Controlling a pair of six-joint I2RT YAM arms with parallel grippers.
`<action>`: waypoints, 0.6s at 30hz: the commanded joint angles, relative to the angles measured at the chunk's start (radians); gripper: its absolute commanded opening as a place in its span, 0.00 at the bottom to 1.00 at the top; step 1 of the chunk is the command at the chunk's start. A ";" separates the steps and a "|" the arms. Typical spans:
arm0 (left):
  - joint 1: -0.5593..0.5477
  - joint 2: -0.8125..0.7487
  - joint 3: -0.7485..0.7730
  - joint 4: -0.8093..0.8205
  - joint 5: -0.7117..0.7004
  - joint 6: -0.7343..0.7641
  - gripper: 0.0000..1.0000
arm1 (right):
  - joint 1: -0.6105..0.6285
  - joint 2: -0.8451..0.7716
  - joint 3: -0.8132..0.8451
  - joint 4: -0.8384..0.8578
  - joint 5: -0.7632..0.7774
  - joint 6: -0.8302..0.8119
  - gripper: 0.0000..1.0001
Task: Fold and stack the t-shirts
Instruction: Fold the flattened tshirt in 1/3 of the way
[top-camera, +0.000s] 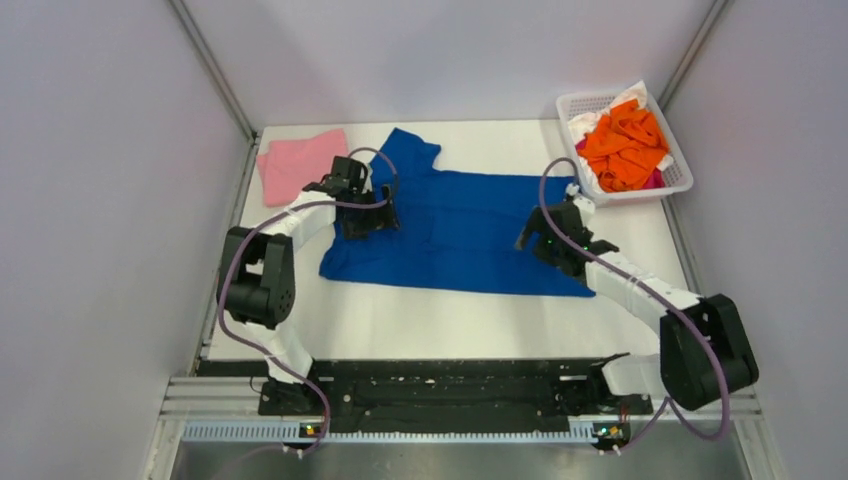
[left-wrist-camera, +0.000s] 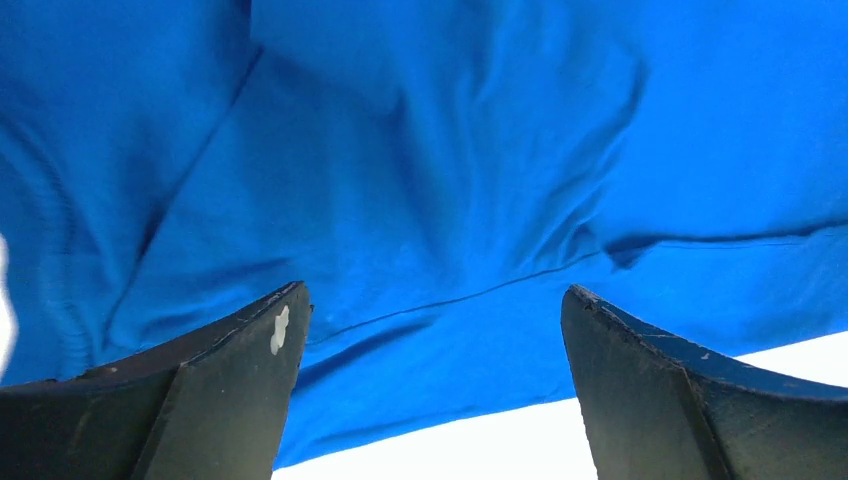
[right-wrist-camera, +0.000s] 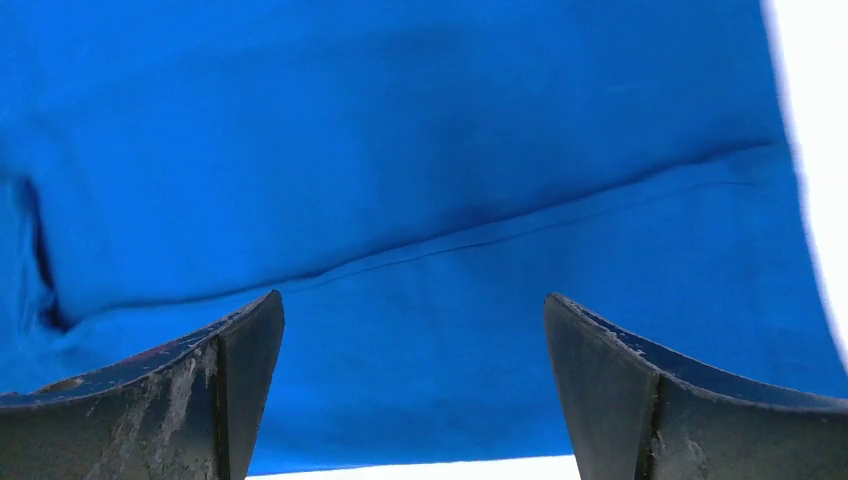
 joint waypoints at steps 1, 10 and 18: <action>0.016 0.076 -0.046 0.064 0.066 -0.084 0.99 | 0.107 0.106 0.019 0.173 -0.052 -0.052 0.99; 0.022 -0.016 -0.303 0.087 -0.034 -0.159 0.98 | 0.118 0.220 -0.044 0.161 -0.060 0.014 0.99; 0.020 -0.303 -0.611 0.007 -0.154 -0.263 0.98 | 0.159 0.075 -0.191 0.088 -0.133 0.049 0.99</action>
